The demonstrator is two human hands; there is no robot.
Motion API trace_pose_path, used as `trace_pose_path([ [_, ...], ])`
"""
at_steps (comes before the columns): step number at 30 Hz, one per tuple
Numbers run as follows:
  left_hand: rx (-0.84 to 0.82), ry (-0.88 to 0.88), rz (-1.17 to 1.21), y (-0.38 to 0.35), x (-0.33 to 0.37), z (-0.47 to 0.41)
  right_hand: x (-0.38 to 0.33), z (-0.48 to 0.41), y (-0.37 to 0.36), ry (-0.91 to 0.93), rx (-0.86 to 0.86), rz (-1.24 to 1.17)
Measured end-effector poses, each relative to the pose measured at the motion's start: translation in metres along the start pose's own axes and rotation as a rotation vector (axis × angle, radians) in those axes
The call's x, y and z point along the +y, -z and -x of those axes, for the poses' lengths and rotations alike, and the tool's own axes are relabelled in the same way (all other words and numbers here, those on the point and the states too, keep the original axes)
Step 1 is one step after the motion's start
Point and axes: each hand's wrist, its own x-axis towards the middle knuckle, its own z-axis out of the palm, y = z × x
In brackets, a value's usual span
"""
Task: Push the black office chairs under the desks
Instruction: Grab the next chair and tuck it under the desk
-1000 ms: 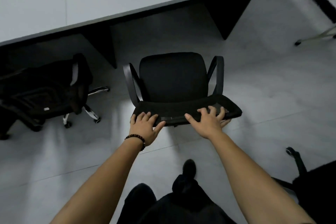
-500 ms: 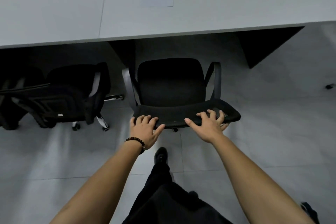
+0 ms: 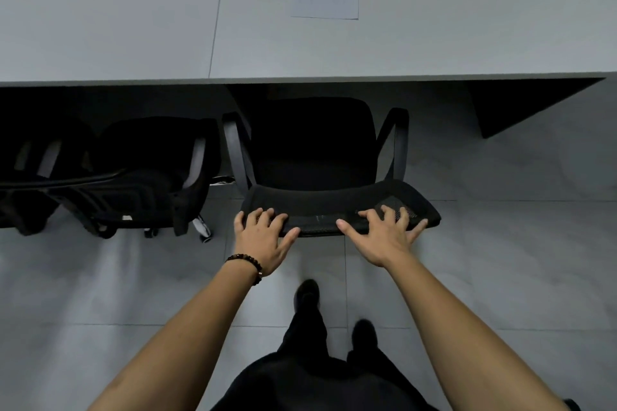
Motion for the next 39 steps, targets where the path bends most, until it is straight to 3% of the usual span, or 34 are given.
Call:
trace_pose_path([
  [5, -0.007, 0.018, 0.031, -0.001, 0.009, 0.006, 0.018, 0.009, -0.009, 0.073, 0.085, -0.008],
  [20, 0.098, 0.002, -0.011, -0.011, 0.029, 0.028, 0.051, 0.033, -0.024, 0.113, 0.124, -0.092],
  [24, 0.091, 0.047, -0.038, -0.004, 0.034, 0.026, 0.065, 0.034, -0.021, 0.136, 0.239, -0.112],
  [39, 0.082, 0.099, 0.07, -0.012, 0.036, 0.034, 0.067, 0.034, -0.018, 0.098, 0.128, -0.074],
])
